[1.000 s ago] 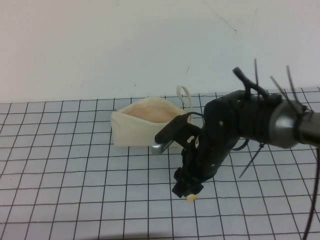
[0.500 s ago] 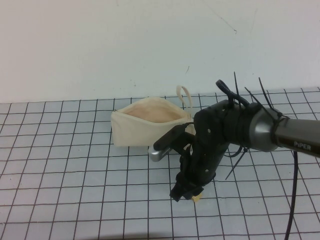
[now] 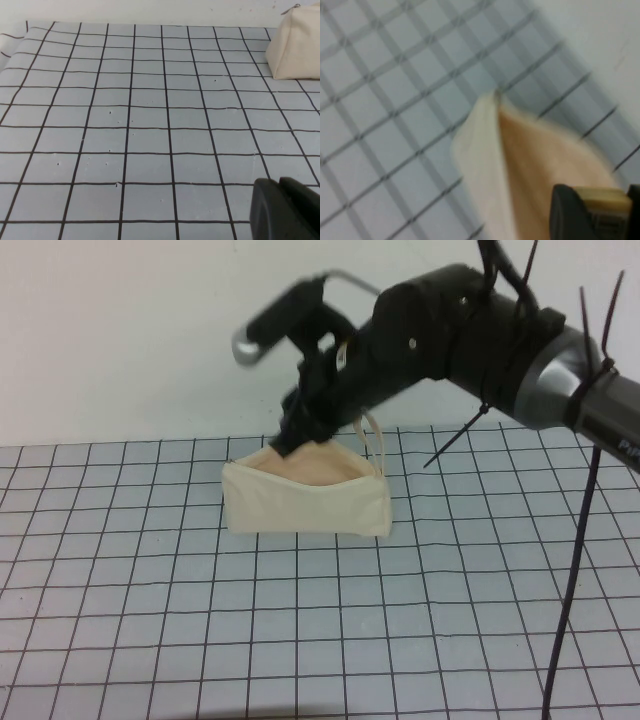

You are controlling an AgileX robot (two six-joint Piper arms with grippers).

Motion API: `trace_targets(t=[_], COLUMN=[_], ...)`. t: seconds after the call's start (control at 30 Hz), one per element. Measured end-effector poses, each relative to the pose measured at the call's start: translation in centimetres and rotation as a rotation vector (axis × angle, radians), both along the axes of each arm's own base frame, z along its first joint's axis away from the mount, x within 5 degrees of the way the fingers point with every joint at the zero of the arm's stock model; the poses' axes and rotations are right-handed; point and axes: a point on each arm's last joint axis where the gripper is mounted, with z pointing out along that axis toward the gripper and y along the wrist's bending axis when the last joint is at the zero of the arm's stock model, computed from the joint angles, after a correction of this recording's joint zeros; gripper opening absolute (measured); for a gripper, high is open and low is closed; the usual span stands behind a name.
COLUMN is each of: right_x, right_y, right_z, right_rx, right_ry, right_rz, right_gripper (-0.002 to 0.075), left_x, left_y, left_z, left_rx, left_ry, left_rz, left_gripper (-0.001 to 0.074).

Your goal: Put eraser into pencil case

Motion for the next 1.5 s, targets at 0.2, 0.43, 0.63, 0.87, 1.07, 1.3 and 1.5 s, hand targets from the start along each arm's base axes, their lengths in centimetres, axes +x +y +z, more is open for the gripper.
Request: trace_targets(t=[0.2, 0.43, 0.63, 0.87, 1.07, 1.3, 1.5], right_x=[1.1, 1.2, 0.9, -1.9, -5.0, -7.4, -10.4], right_y=[0.4, 0.5, 0.2, -2.6, -5.9, -7.7, -9.9], right_z=[0.8, -0.2, 2.0, 9.5, 13.0, 14.8, 14.7], right_rx=[0.053, 0.047, 0.037, -0.010, -0.126, -0.134, -0.168], right_ry=[-0.142, -0.090, -0.099, -0.146, -0.093, -0.085, -0.036], right_rz=[-0.005, -0.030, -0.038, -0.059, -0.098, -0.102, -0.095], right_gripper=[0.0358, 0.0547, 0.0513, 0.0114, 0.0011, 0.0003, 0.0001], left_x=[0.0, 0.0, 0.0, 0.0, 0.0, 0.0, 0.0], left_y=[0.0, 0.0, 0.0, 0.0, 0.0, 0.0, 0.0], left_z=[0.0, 0.0, 0.0, 0.0, 0.0, 0.0, 0.0], left_rx=[0.000, 0.000, 0.000, 0.000, 0.000, 0.000, 0.000], left_ry=[0.000, 0.000, 0.000, 0.000, 0.000, 0.000, 0.000], left_rz=[0.000, 0.000, 0.000, 0.000, 0.000, 0.000, 0.000], left_gripper=[-0.0001, -0.0001, -0.0001, -0.0001, -0.0001, -0.0001, -0.0001])
